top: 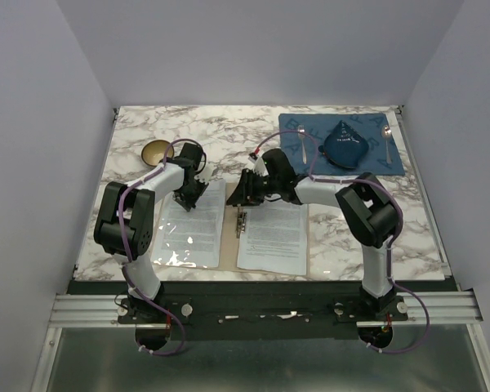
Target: Put the files into the folder
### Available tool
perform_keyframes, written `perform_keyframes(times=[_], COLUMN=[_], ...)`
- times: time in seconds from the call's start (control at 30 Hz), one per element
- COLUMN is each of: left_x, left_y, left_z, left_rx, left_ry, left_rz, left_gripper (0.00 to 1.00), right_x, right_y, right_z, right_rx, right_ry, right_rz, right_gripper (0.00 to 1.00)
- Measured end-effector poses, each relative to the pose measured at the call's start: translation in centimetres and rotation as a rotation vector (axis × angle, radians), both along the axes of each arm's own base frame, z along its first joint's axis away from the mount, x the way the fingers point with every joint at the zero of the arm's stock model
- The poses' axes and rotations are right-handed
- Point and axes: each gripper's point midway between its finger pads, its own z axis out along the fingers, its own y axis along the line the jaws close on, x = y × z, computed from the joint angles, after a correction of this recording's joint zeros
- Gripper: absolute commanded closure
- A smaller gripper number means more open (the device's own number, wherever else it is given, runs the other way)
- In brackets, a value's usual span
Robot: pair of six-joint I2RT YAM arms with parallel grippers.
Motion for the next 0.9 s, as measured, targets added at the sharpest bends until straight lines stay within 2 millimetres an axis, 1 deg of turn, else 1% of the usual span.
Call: perform_keyframes(times=[0.17, 0.37, 0.5, 0.63, 0.67, 0.77, 0.83, 0.9], left_x=[-0.1, -0.3, -0.3, -0.6, -0.8, -1.3, -1.3, -0.9], left_y=[0.0, 0.1, 0.1, 0.2, 0.2, 0.3, 0.0, -0.5], left_z=[0.0, 0.0, 0.0, 0.1, 0.1, 0.9, 2.2, 4.0], left_rx=[0.001, 0.001, 0.001, 0.004, 0.005, 0.002, -0.007, -0.021], left_ry=[-0.001, 0.000, 0.002, 0.012, 0.018, 0.034, 0.024, -0.010], left_rz=[0.000, 0.001, 0.001, 0.002, 0.002, 0.007, 0.011, 0.012], left_gripper=[1.00, 1.00, 1.00, 0.99, 0.97, 0.92, 0.90, 0.85], right_x=[-1.8, -3.6, -4.3, -4.2, -4.1, -3.9, -3.6, -3.2], right_y=[0.4, 0.1, -0.4, -0.3, -0.3, -0.5, -0.7, -0.9], right_z=[-0.7, -1.3, -0.8, 0.2, 0.4, 0.9, 1.4, 2.1], right_rx=[-0.014, -0.027, -0.025, -0.012, -0.010, -0.014, -0.025, -0.039], right_ry=[0.019, 0.050, 0.049, 0.029, 0.023, -0.007, -0.039, -0.084], right_rz=[0.028, 0.039, 0.039, 0.038, 0.037, 0.032, 0.029, 0.025], right_gripper=[0.56, 0.56, 0.56, 0.56, 0.57, 0.58, 0.58, 0.55])
